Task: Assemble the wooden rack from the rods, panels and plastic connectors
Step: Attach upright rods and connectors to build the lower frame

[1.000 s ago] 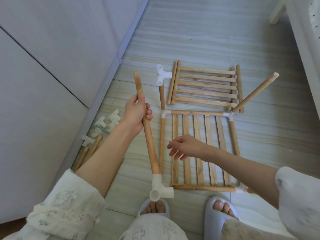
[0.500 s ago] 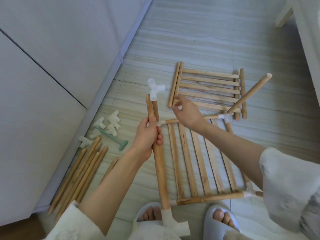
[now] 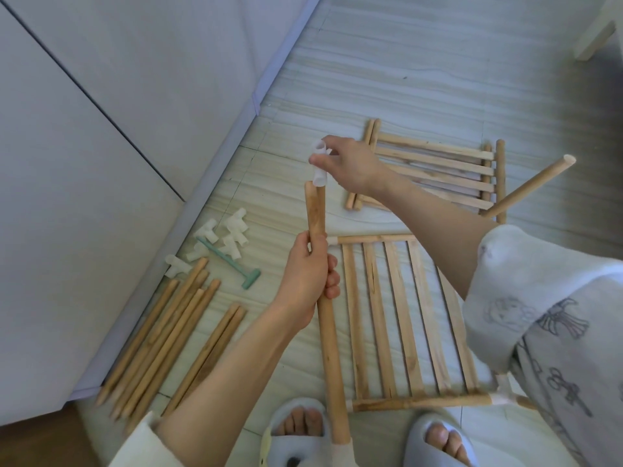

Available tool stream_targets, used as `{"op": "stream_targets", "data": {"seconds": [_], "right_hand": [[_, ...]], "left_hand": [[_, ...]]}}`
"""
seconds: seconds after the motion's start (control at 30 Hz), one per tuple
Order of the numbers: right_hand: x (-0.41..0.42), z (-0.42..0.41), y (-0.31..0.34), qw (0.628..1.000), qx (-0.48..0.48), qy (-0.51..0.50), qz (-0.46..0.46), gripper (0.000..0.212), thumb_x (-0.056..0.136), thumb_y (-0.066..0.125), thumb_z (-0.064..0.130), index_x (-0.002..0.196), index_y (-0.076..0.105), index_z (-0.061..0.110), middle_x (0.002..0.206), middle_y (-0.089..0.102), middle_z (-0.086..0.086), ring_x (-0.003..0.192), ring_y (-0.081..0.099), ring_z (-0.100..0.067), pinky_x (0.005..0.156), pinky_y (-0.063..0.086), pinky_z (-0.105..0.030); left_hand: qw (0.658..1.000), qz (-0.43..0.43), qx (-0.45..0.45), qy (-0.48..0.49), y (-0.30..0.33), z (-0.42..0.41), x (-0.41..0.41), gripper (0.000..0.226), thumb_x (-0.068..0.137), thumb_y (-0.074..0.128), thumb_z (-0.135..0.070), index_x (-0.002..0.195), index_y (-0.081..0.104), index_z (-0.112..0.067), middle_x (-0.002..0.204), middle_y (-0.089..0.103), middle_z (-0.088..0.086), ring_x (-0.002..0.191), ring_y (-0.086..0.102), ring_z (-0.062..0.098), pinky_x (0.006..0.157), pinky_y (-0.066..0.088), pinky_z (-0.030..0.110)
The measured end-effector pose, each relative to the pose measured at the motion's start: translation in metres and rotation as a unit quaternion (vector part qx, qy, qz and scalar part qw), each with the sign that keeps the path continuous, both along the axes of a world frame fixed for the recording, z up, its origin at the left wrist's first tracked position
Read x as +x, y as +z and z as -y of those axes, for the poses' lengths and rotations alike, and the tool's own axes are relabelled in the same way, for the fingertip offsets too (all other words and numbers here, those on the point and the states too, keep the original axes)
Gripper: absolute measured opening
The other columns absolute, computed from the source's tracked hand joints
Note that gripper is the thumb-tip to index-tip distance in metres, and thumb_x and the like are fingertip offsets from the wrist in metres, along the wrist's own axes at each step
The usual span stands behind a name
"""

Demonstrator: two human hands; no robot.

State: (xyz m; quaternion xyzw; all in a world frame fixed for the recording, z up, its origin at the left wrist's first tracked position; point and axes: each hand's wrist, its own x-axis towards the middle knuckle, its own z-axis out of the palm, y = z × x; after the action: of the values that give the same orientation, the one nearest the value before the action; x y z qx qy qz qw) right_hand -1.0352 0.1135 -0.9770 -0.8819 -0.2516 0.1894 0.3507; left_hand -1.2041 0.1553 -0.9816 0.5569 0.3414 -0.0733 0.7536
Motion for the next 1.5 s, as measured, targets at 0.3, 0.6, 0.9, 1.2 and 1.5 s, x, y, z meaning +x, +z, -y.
{"op": "stream_targets", "data": {"seconds": [0.3,0.6,0.9,1.2,1.5], "right_hand": [[0.004,-0.006,0.003,1.0,0.0,-0.006,-0.003,0.033,0.095,0.049,0.036,0.118,0.057,0.014,0.092,0.053,0.002,0.081,0.049,-0.012,0.06,0.035,-0.018],[0.005,0.0,0.003,1.0,0.001,-0.001,-0.015,0.036,0.095,0.05,0.036,0.116,0.059,0.009,0.093,0.056,0.0,0.081,0.05,-0.013,0.063,0.035,-0.014],[0.005,0.001,0.002,1.0,0.004,0.005,-0.021,0.034,0.093,0.053,0.036,0.105,0.063,0.005,0.115,0.062,-0.012,0.084,0.055,-0.018,0.075,0.041,-0.027],[-0.003,0.006,0.001,1.0,-0.001,0.012,-0.016,0.04,0.092,0.054,0.038,0.096,0.061,-0.001,0.088,0.06,-0.008,0.075,0.051,-0.015,0.073,0.042,-0.031],[-0.03,0.015,-0.001,1.0,0.003,0.01,-0.016,0.035,0.097,0.046,0.031,0.118,0.058,0.005,0.107,0.062,-0.003,0.096,0.057,-0.017,0.083,0.042,-0.028]], "left_hand": [[1.0,0.012,0.019,-0.021,0.005,0.002,-0.001,0.016,0.1,0.033,-0.022,0.099,0.048,-0.022,0.063,0.04,0.001,0.044,0.033,0.009,0.038,0.031,0.02],[1.0,0.017,0.014,-0.02,0.007,0.004,-0.003,0.015,0.1,0.034,-0.021,0.101,0.048,-0.021,0.063,0.038,0.001,0.045,0.032,0.01,0.038,0.03,0.021],[0.999,0.02,0.029,-0.036,0.007,0.003,-0.001,0.014,0.1,0.033,-0.021,0.1,0.048,-0.019,0.064,0.039,0.003,0.044,0.034,0.01,0.039,0.032,0.022],[1.0,0.008,0.017,-0.022,0.003,0.007,0.003,0.021,0.102,0.033,-0.03,0.105,0.048,-0.016,0.063,0.039,0.001,0.042,0.031,0.009,0.036,0.028,0.02],[1.0,0.008,-0.005,-0.013,-0.001,0.009,0.003,0.026,0.102,0.033,-0.033,0.103,0.045,-0.011,0.062,0.036,0.002,0.042,0.029,0.011,0.036,0.026,0.019]]}}
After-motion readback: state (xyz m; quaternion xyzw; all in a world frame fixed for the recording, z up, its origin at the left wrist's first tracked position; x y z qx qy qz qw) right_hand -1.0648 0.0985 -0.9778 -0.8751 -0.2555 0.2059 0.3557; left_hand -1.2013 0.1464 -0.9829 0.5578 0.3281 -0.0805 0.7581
